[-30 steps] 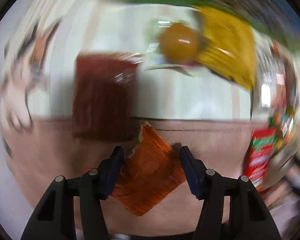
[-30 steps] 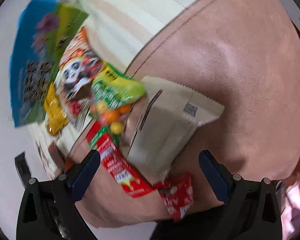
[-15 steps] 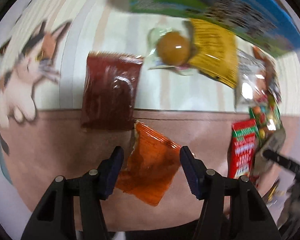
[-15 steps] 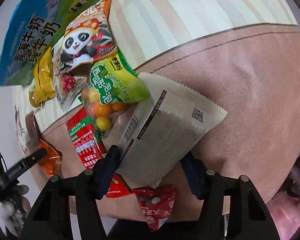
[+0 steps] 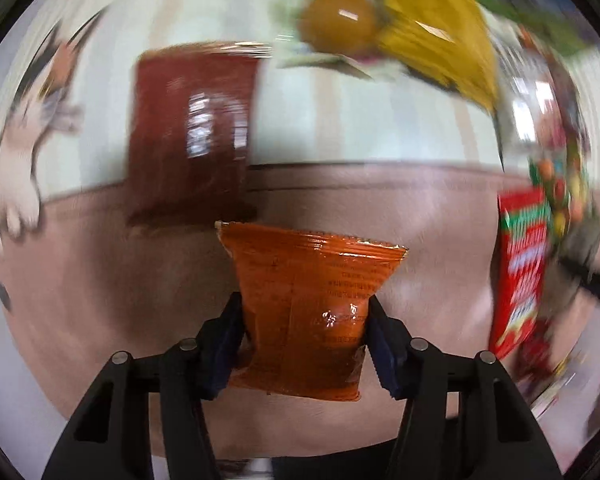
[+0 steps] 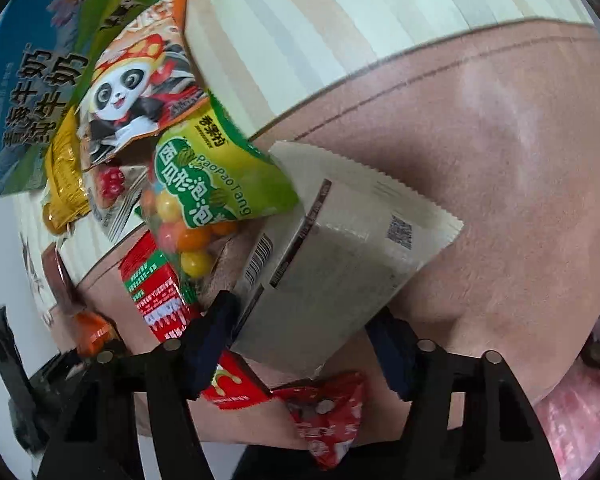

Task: Organize snacks
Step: 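Grasp the orange chip bag with the left tool while the right tool grasps the white pastry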

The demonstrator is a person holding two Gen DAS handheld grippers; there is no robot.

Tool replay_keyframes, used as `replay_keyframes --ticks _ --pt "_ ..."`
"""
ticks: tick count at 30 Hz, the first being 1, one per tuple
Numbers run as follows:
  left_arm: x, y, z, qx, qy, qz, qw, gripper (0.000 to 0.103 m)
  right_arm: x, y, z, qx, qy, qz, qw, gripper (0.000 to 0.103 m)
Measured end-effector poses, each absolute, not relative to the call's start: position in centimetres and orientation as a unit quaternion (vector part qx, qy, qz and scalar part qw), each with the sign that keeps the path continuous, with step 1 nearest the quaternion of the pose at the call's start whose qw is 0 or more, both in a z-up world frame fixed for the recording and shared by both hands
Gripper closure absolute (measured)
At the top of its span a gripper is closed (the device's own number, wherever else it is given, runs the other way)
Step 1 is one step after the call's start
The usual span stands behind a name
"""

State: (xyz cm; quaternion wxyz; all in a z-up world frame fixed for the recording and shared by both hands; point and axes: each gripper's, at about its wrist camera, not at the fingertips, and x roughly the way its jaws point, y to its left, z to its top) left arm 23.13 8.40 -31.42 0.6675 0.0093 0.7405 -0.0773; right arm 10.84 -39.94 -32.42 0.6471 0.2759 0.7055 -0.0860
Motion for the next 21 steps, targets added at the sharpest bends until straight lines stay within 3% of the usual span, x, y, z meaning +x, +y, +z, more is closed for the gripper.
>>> replay_keyframes --ticks 4,8,9,11,15,17,19,21 --pt "23.2 10.1 -31.7 -0.062 0.744 -0.048 0.664 0.048 11.0 -39.4 -30.9 0.182 0.715 -0.068 0.672 0.041" --pt "22.5 11.2 -32.1 -0.076 0.746 -0.036 0.661 0.048 11.6 -37.9 -30.1 0.053 0.725 -0.067 0.684 0.039" --pt "22.4 11.0 -32.1 -0.07 0.746 -0.036 0.661 0.048 11.7 -38.2 -30.1 0.065 0.721 -0.072 0.686 0.037" --pt "22.3 11.6 -32.4 -0.064 0.748 -0.037 0.66 0.048 11.8 -39.0 -30.3 0.115 0.715 -0.079 0.686 0.019" --pt "22.5 9.4 -33.3 -0.053 0.748 -0.038 0.66 0.048 11.0 -42.7 -31.9 0.276 0.685 -0.11 0.665 0.018" --pt "23.1 8.6 -33.3 -0.041 0.748 -0.039 0.661 0.048 10.9 -43.7 -32.4 0.304 0.675 -0.118 0.662 0.024" --pt "23.3 6.5 -35.0 -0.033 0.747 -0.038 0.663 0.047 11.1 -43.8 -32.6 0.268 0.689 -0.124 0.662 0.04" --pt "23.1 5.8 -35.1 -0.019 0.747 -0.04 0.664 0.046 11.1 -43.3 -32.1 0.225 0.696 -0.096 0.675 0.041"
